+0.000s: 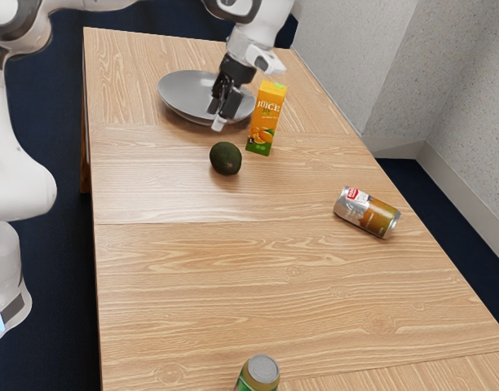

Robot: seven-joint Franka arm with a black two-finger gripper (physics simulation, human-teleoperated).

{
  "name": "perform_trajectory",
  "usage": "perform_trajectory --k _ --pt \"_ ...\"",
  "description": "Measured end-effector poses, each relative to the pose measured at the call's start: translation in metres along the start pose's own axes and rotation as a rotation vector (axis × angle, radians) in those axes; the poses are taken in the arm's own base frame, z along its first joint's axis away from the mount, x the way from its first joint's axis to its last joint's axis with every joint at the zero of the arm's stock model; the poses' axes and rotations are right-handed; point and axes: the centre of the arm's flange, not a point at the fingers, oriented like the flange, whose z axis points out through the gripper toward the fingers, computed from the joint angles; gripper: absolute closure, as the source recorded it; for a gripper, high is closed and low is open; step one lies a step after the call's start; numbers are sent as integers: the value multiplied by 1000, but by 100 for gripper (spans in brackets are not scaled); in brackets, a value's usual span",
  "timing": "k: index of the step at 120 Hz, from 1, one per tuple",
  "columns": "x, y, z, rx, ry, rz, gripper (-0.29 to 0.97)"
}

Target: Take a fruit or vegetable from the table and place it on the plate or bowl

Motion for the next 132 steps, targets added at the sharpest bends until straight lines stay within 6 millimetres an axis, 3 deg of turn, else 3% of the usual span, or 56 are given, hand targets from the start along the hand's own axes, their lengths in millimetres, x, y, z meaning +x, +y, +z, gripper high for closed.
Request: perform_trajectory --k 30,38,46,54,68,94,114,124,132 --pt "-15 13 8 22 -5 437 2" --pt "-20 3 12 4 4 542 2" --pt "-26 -14 29 -29 6 646 2" --pt "-28 -15 49 -20 -2 766 2" --pt "-21 -4 46 140 12 909 2" --pt "-11 -29 56 294 48 1026 2" --pt "-56 -59 53 315 63 996 2" --pt "-76 -44 37 344 91 1027 2" --pt "-87 -16 20 348 154 1100 2"
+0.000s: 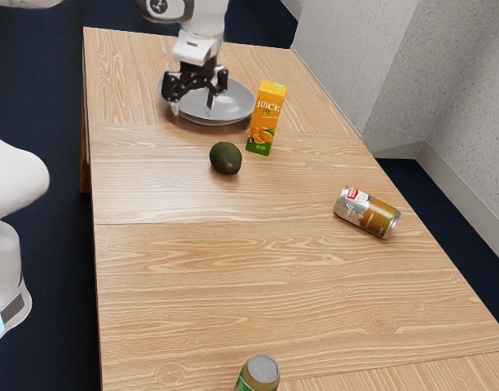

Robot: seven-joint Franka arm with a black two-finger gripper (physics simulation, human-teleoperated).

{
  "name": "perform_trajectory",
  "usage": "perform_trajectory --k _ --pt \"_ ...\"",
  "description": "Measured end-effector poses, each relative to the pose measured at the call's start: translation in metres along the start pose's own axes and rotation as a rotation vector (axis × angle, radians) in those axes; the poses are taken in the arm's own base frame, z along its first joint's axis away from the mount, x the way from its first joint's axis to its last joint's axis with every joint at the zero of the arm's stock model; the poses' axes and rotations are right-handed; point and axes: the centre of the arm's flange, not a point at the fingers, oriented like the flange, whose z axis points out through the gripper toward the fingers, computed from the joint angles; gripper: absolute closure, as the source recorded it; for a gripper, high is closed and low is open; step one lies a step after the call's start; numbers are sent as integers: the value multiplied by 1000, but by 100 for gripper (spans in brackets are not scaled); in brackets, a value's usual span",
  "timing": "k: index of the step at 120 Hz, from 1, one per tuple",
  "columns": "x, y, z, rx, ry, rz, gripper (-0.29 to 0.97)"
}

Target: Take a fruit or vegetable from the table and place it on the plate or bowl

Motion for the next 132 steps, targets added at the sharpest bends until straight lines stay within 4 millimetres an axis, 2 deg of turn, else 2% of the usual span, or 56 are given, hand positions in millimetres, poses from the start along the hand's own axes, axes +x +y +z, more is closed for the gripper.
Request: perform_trajectory --k 10,17,36,54,72,86,112,132 --pt "14 26 -10 3 90 73 2" --pt "25 36 -8 -8 118 120 2" --pt "55 34 8 -55 162 236 2" --pt "49 20 33 -89 179 248 2" --pt "45 8 46 -79 176 258 2" --pt "37 -6 61 -65 165 254 2" --pt "23 -27 79 -17 154 251 2" --pt "24 -42 110 -35 186 261 2"
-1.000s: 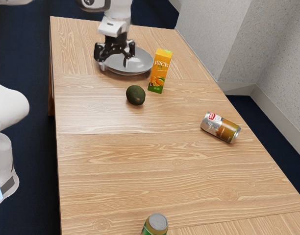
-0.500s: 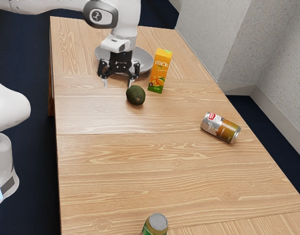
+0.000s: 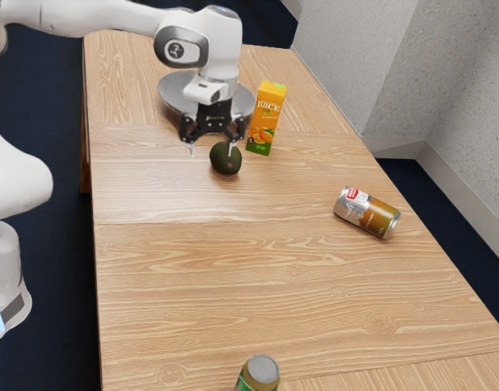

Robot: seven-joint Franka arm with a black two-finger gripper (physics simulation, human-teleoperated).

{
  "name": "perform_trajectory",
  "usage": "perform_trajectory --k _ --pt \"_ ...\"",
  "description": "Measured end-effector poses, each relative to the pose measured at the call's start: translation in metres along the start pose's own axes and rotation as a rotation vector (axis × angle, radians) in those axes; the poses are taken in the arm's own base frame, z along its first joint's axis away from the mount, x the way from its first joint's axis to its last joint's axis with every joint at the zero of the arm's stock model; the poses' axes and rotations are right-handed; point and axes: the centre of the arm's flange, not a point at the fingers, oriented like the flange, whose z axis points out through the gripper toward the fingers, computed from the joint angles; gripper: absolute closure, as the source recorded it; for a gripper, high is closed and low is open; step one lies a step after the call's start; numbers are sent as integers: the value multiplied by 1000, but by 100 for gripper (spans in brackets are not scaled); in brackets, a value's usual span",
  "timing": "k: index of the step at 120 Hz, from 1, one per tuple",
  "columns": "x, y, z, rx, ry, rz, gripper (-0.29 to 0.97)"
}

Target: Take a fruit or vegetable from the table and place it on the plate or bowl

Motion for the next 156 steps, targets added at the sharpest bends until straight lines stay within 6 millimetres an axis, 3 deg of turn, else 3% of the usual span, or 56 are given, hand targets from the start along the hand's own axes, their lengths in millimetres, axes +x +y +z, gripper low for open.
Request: perform_trajectory --k 12,26,40,52,58,72,96,131,137,156 --pt "-9 -4 16 -14 6 -7 2" --pt "-16 -9 18 4 -6 -8 2" --pt "-14 -27 -11 44 -83 -19 2" --pt "-15 -41 -51 109 -116 -31 2" --pt "-22 -46 -55 117 -98 -39 2" --pt "-45 -54 -36 116 -20 -37 2" --pt "-84 -65 25 41 -24 -64 2" --pt "-96 -78 56 63 -14 -62 3" --pt "-95 -81 54 81 -10 -58 12" --pt "-96 -71 12 151 -7 -77 27"
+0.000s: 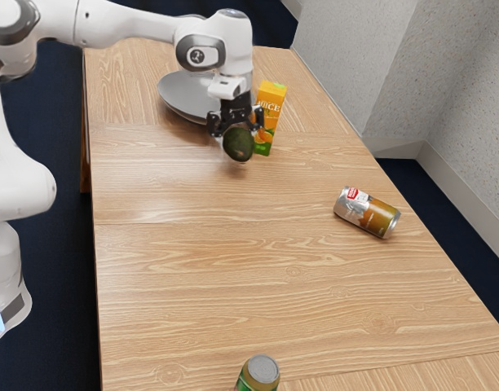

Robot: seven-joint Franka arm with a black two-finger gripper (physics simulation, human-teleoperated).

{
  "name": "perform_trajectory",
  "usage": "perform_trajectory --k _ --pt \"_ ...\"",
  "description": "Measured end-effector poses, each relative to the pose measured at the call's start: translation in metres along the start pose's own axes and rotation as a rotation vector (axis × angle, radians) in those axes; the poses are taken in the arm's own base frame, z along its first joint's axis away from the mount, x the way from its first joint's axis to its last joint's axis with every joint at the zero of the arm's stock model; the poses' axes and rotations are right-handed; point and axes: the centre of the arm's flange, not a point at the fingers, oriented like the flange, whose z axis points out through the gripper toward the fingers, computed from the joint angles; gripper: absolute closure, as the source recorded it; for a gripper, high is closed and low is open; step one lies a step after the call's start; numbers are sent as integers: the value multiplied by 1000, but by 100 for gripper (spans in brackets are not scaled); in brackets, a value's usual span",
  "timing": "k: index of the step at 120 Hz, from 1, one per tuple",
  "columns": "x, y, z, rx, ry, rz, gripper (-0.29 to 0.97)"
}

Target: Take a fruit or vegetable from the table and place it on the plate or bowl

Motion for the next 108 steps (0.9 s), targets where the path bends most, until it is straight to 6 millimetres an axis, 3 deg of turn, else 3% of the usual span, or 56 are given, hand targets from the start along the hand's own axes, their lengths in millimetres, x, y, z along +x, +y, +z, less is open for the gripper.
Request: perform_trajectory --k 18,30,43,59,84,92,108 --pt "23 5 -40 -3 -23 7 30" --pt "-10 31 -90 -8 -154 -122 29" --pt "-36 41 -115 -9 -214 -235 28" --pt "-81 45 -117 37 -225 -333 25" --pt "-206 67 -71 117 -238 -535 25" --pt "-220 59 -70 190 -254 -537 26" --pt "-227 46 -75 340 -271 -507 25"
